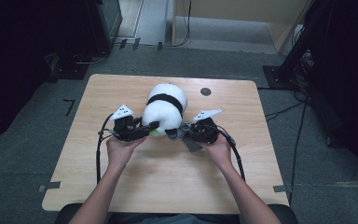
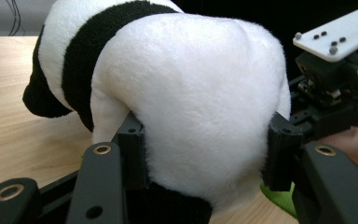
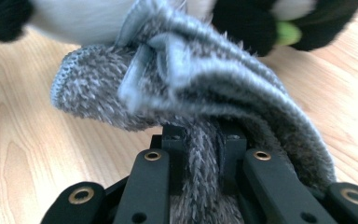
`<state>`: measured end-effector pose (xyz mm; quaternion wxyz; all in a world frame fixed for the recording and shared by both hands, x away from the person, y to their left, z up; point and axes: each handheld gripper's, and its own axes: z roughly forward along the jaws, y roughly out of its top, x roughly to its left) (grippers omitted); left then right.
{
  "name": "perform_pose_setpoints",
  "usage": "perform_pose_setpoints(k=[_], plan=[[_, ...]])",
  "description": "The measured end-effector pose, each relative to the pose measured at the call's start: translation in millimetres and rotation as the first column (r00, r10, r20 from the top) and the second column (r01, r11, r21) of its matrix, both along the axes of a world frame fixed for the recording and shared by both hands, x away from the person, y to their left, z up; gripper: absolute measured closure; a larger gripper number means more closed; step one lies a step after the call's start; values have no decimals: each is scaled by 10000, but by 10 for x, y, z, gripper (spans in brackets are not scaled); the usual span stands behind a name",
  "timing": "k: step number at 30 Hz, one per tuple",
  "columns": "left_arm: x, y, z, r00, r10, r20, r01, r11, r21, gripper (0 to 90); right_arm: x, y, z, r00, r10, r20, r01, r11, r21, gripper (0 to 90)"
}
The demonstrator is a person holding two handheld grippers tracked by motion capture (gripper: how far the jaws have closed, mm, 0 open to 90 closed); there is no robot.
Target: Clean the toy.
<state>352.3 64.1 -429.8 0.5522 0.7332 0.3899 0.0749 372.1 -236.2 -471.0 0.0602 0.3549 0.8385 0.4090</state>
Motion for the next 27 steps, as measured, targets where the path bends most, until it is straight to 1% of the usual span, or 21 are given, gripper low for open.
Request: perform_pose_setpoints(k=[5,8,11,14,16,20,21,24,27], plan=[[-21,6,-7,9998,-125,156,123,9999,111,464,33,-126,50,9991,-431,8,430,9989,162,789],[-25,6,-20,9997,-134,212,129,9997,230,464,47,-197,82,9977,-671,86,668,9973,291,788],[-12,17,-32,9997,-82,217,75,9995,321,463,62,-277,109,9957,-931,12,929,9943,532,786],[7,48,-39,9998,18,220,-25,9995,324,463,73,-323,120,9944,-1056,-48,1057,9926,598,783],[14,66,-40,9994,58,329,-70,9993,368,463,75,-346,130,9934,-1142,-91,1146,9917,589,781],[39,111,-50,9987,173,471,-190,9992,354,463,73,-404,167,9913,-1315,-68,1317,9887,720,780],[45,121,-54,9986,187,493,-205,9991,367,463,73,-424,177,9904,-1385,0,1381,9873,787,780],[69,164,-57,9984,304,471,-320,9989,333,463,71,-476,198,9883,-1526,1,1520,9845,872,780],[93,201,-57,9981,394,472,-413,9984,387,462,68,-542,223,9853,-1710,13,1702,9810,931,780]])
